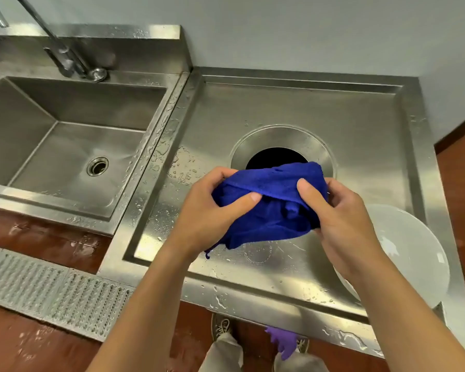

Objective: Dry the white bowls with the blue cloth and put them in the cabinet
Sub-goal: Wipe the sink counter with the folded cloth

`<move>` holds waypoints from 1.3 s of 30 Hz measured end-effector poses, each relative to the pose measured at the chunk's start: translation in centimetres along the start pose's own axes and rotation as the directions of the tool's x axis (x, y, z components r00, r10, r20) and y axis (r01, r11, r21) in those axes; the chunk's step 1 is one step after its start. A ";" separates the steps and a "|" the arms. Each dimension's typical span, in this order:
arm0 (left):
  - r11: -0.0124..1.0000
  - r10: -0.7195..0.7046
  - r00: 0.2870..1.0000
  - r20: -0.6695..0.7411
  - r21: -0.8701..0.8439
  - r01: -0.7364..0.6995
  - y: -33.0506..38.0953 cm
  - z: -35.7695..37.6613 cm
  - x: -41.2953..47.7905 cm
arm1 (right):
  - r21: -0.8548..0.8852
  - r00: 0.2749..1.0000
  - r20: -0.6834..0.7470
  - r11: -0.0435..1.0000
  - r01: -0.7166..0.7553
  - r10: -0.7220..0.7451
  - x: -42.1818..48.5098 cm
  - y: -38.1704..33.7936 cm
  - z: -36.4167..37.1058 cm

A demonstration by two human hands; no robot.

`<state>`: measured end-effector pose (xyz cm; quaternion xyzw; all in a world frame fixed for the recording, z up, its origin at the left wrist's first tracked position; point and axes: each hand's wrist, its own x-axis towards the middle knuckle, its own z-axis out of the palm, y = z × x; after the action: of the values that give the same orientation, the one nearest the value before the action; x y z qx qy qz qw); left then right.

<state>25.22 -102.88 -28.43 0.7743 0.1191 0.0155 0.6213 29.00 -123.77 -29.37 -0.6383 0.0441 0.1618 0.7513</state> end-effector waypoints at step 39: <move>0.449 0.030 0.978 0.206 0.872 -0.197 -22.2 8.5 2.9 | -0.991 0.979 -0.104 0.107 -0.086 -0.177 5.8 22.1 2.0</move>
<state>25.88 -106.00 -52.15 0.9888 0.0074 -0.0696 0.1317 27.58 -117.80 -51.49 -0.9895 -0.0212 0.0626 0.1288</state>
